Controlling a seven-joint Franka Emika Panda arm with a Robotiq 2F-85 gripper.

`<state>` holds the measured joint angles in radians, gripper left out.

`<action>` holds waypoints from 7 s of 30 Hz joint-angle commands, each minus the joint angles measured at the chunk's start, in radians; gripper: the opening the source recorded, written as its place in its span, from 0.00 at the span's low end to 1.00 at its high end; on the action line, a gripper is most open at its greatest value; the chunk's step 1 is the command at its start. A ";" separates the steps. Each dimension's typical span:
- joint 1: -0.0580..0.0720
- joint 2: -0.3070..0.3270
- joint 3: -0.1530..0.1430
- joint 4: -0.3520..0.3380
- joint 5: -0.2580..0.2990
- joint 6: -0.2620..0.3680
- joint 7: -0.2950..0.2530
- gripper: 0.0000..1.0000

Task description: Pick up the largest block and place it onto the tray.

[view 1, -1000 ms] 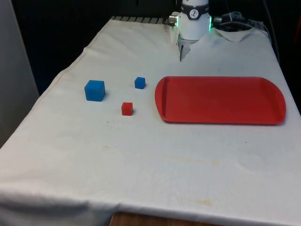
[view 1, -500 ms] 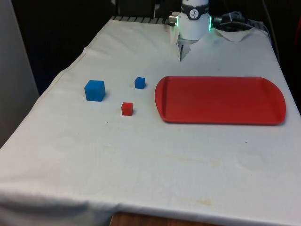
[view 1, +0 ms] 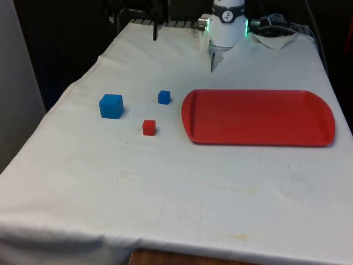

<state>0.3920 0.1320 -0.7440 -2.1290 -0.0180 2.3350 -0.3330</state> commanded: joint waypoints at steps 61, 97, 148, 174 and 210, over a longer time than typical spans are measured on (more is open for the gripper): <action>-0.086 0.507 -0.085 0.130 0.724 0.060 -0.613 1.00; -0.121 0.731 -0.120 0.252 0.975 -0.012 -0.811 0.22; 0.095 0.509 -0.213 0.142 0.876 -0.007 -0.642 0.00; 0.199 0.451 -0.180 0.102 0.814 0.073 -0.519 0.00; 0.214 0.214 -0.023 0.021 0.425 0.157 -0.168 0.00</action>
<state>0.5890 0.3500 -0.7550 -2.0960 0.4200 2.4750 -0.5170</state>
